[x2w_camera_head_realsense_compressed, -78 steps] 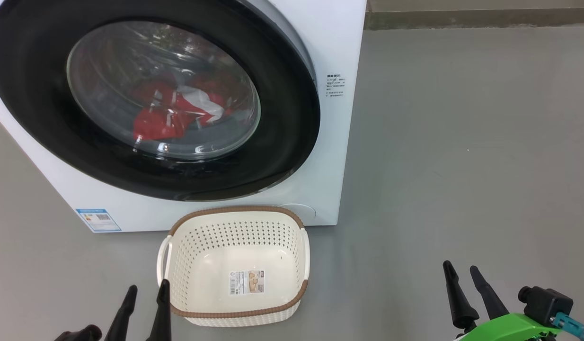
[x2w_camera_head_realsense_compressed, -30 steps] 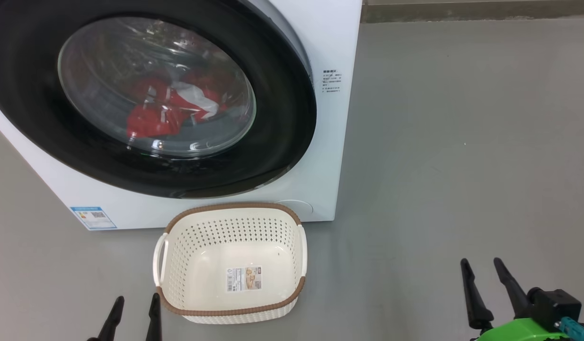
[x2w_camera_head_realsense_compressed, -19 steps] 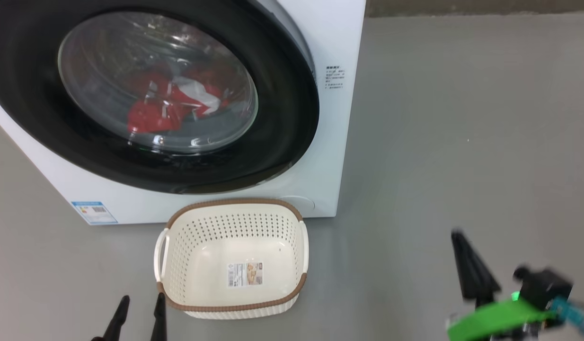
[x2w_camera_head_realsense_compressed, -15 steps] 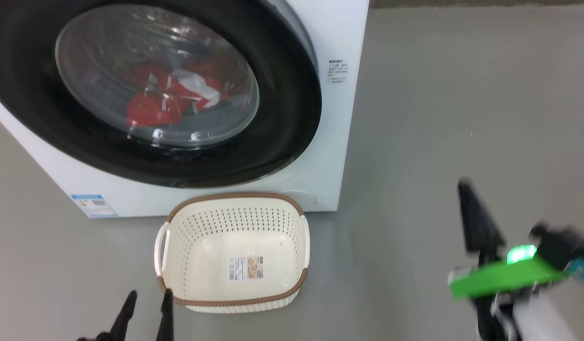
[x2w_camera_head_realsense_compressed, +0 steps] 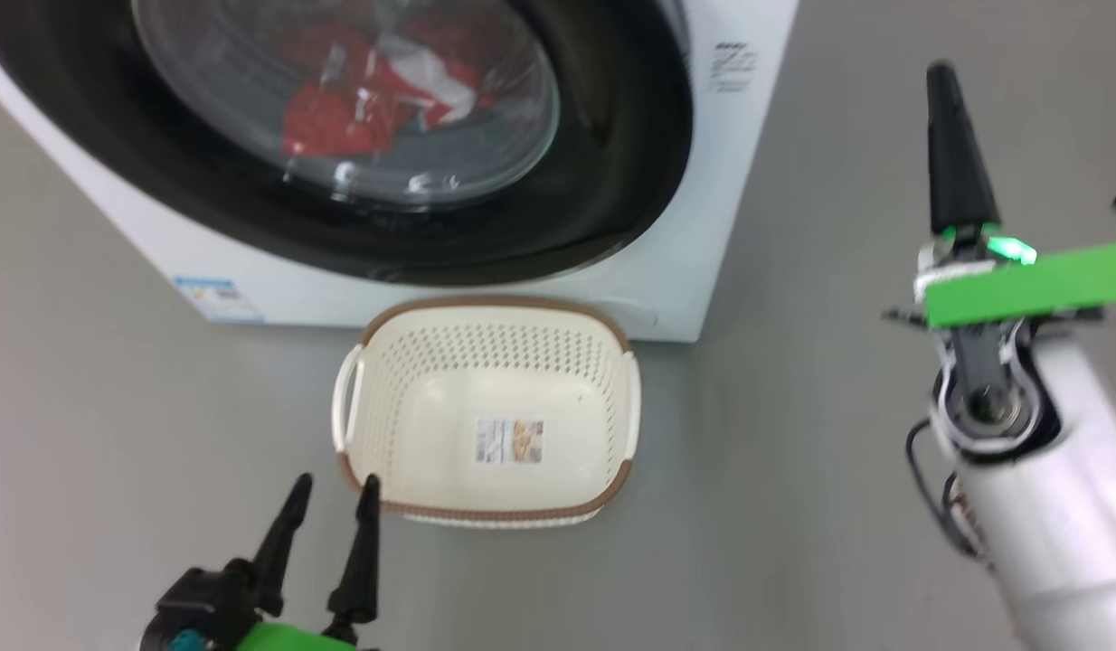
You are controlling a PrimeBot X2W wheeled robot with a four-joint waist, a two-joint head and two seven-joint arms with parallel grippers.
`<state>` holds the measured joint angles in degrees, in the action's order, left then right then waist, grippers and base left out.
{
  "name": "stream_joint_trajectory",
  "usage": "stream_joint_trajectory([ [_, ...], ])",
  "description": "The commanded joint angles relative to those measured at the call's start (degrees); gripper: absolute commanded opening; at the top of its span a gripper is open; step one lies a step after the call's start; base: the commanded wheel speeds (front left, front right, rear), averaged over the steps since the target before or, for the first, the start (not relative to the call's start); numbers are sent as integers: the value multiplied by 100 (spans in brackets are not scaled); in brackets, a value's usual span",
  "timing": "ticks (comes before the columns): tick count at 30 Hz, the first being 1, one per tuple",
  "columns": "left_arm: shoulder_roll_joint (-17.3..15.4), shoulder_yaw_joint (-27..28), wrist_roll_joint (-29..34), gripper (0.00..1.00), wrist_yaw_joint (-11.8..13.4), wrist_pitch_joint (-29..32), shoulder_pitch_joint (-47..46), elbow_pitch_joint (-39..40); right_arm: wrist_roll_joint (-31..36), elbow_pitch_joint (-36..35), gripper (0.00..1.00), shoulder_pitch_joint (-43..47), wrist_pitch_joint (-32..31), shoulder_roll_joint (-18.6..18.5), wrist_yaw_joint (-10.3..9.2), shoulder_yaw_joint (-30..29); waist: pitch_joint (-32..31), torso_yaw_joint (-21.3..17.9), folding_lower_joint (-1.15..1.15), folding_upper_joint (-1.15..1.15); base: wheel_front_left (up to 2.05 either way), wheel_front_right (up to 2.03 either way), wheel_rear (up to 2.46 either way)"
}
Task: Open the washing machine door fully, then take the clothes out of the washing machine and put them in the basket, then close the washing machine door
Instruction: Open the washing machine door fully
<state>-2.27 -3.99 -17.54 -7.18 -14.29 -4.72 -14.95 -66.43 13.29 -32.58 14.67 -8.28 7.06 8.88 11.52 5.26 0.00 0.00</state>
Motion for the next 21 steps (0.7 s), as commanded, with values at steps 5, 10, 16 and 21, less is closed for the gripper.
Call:
stream_joint_trajectory([
  [5, -61, 3, -145, 100, -31, -71, -335, 102, -1087, -55, 0, -703, -240, -477, 43, 582, 563, 459, 0, 0, 0, 0, 0],
  [10, -61, -172, -253, 100, -31, -71, -520, 79, -2157, 175, 0, -1126, -1159, -794, 43, 708, 800, 614, 0, 0, 0, 0, 0],
  [16, -61, -321, -392, 100, -31, -71, -674, 51, -3034, 500, 0, -1450, -2459, -969, 43, 528, 1007, 778, 0, 0, 0, 0, 0],
  [21, -61, -399, -494, 100, -31, -71, -764, 32, -3298, 768, 0, -1793, -3210, -1012, 43, 292, 1181, 869, 0, 0, 0, 0, 0],
])
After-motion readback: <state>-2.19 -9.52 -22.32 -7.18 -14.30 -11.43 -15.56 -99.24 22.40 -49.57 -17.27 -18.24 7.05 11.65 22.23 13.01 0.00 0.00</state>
